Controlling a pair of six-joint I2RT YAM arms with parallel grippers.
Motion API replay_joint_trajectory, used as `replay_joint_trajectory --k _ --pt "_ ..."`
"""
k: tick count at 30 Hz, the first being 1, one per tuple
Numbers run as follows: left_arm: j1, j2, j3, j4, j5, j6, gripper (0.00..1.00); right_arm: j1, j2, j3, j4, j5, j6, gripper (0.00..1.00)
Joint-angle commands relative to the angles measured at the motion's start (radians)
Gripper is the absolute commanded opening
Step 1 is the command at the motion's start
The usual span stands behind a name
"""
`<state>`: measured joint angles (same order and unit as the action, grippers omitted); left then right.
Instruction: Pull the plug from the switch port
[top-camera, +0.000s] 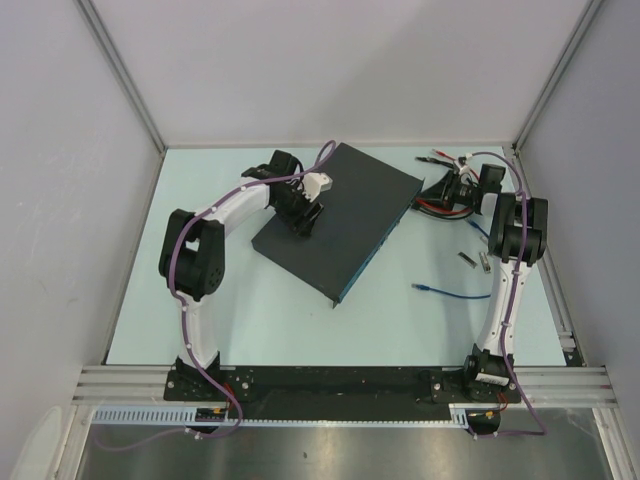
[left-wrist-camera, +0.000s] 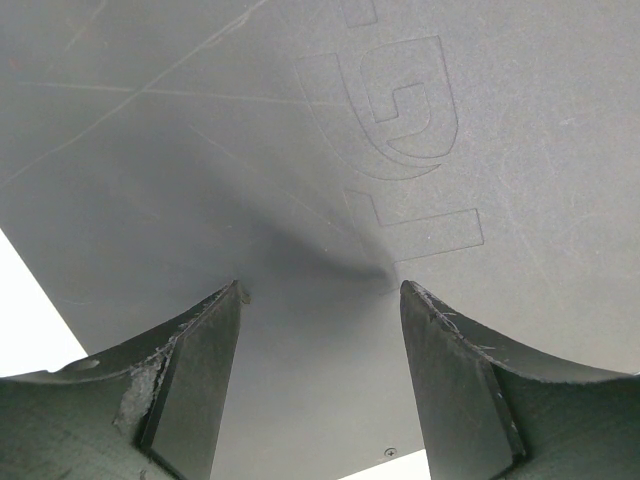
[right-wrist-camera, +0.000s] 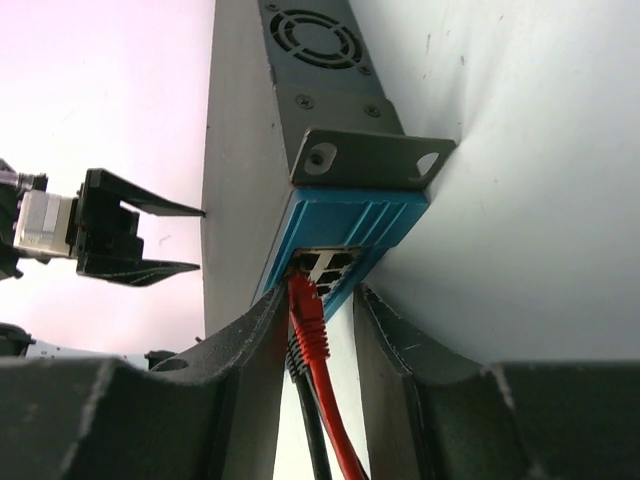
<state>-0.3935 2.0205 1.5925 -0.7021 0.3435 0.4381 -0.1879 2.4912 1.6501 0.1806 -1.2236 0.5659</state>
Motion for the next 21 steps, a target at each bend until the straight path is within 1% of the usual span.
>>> replay_joint_trajectory --k 1,6,7,9,12,13,15,17,18,21 --pt "-0.013 -0.006 0.011 -0.005 0.002 0.019 0.71 0.025 -0.005 0.03 -0.087 0.096 -0.029 0.38" --pt "-0.016 -0.006 0.006 -0.005 0.0 0.017 0.7 0.041 -0.018 0.056 -0.163 0.14 -0.046 0.37" --pt "-0.018 -0.006 0.006 -0.005 0.0 0.017 0.7 0.044 -0.02 0.062 -0.174 0.141 -0.06 0.35" --pt "-0.018 -0.005 0.004 -0.004 0.002 0.016 0.71 0.054 -0.025 0.08 -0.261 0.147 -0.125 0.33" --pt "-0.019 -0.003 0.006 -0.002 0.003 0.017 0.71 0.057 -0.026 0.089 -0.312 0.151 -0.192 0.27" --pt "-0.019 0.0 0.006 0.0 0.003 0.016 0.71 0.053 -0.028 0.089 -0.326 0.156 -0.204 0.23" --pt "-0.019 -0.002 0.007 0.001 0.002 0.016 0.71 0.047 -0.035 0.091 -0.393 0.191 -0.279 0.19" --pt "-0.021 -0.002 0.006 0.001 0.005 0.017 0.71 0.03 -0.052 0.094 -0.438 0.206 -0.346 0.11" --pt "-0.019 -0.002 0.006 0.003 0.006 0.016 0.71 0.025 -0.06 0.096 -0.481 0.231 -0.374 0.06" --pt "-0.019 0.001 0.004 0.006 0.012 0.016 0.71 -0.004 -0.087 0.093 -0.539 0.254 -0.438 0.02"
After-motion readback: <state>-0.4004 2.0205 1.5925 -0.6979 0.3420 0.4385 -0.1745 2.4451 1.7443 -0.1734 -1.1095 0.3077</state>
